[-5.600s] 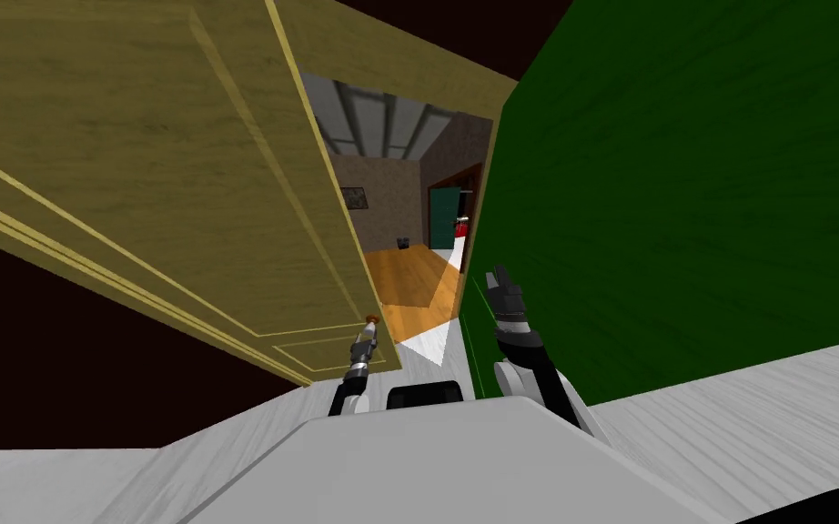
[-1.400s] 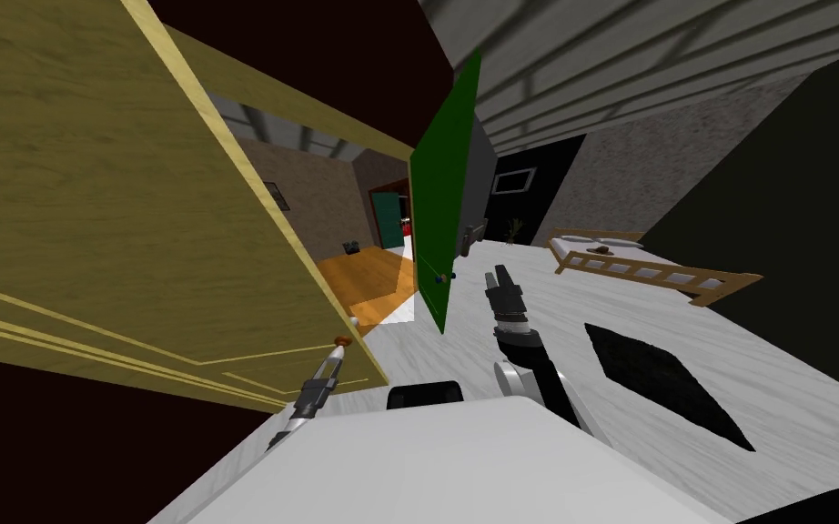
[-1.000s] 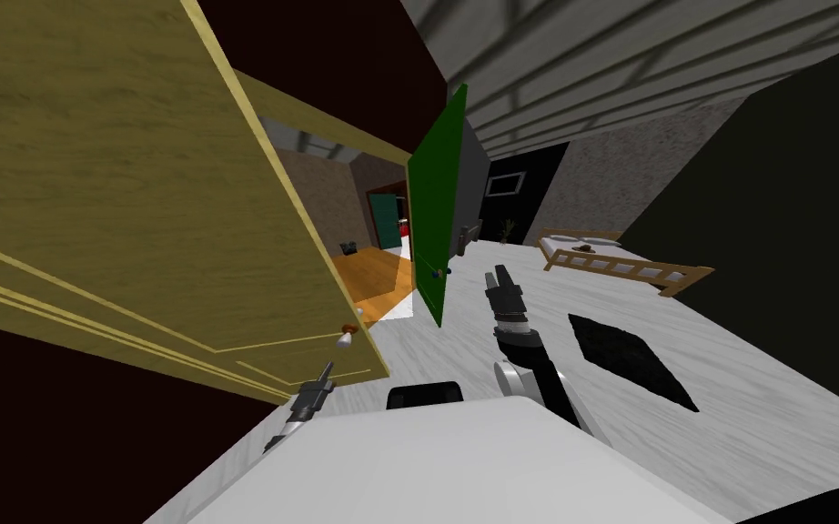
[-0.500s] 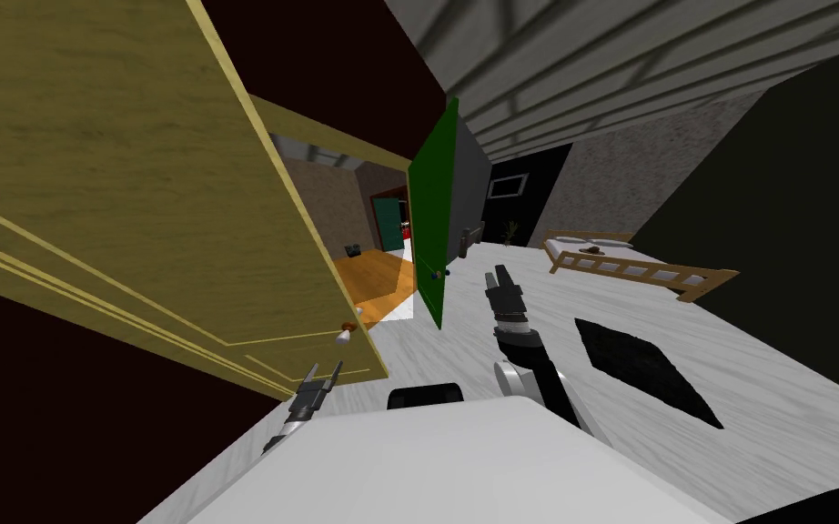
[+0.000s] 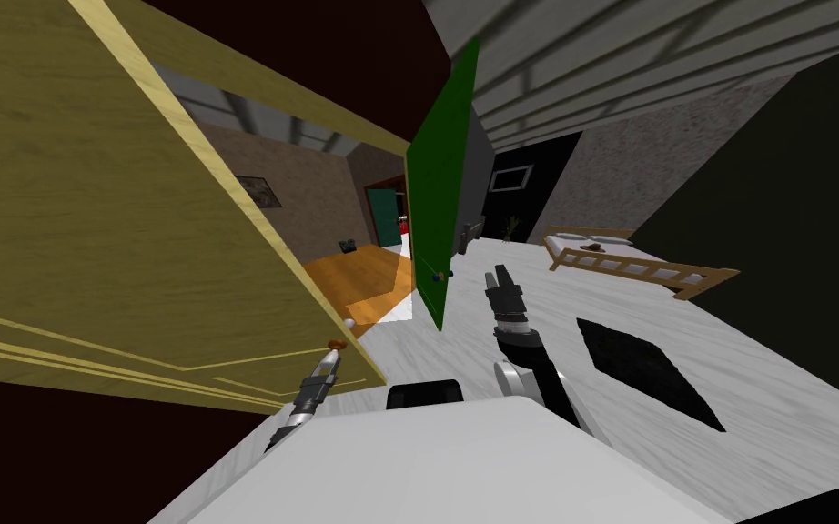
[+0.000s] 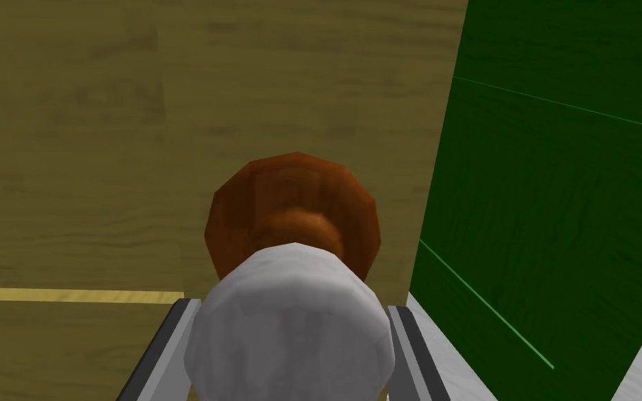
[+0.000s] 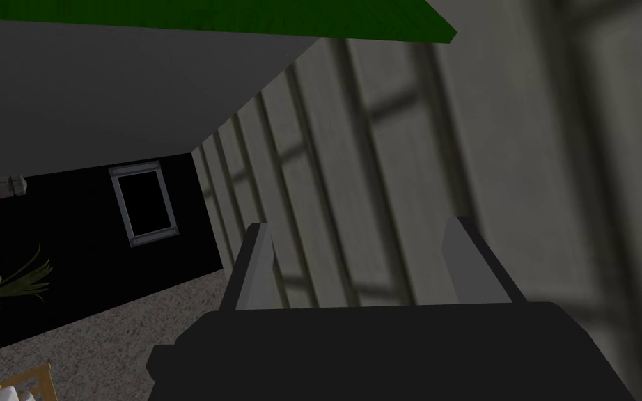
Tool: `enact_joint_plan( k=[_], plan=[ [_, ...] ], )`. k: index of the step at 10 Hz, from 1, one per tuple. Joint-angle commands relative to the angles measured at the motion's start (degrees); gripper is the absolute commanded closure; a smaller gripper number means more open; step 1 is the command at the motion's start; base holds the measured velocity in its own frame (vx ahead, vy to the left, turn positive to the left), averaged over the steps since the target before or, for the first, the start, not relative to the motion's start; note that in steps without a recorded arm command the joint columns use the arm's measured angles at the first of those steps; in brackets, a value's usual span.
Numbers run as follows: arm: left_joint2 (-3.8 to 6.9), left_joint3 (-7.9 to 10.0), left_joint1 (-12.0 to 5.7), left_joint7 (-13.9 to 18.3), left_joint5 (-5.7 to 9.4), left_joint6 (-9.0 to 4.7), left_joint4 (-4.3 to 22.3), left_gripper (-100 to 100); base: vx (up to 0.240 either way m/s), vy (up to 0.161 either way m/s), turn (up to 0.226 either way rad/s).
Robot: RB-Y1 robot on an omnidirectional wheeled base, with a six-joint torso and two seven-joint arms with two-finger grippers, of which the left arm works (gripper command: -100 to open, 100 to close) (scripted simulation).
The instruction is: Pull the door open
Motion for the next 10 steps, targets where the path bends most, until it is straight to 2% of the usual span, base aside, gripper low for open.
enact_joint_plan(
  k=[1,5,6,10],
  plan=[
    [0.06,0.02,0.07,0.0,0.04,-0.03,0.1,100,-0.036,-0.007,-0.010],
    [0.06,0.02,0.07,0.0,0.04,-0.03,0.1,100,-0.016,-0.001,0.003],
    [0.30,-0.90,0.24,0.5,-0.28,-0.62,0.5,100,-0.129,0.033,-0.152],
    [0.92,-2.66,0.41,1.7,-0.92,-2.54,1.4,100,-0.188,0.076,-0.125]
  ],
)
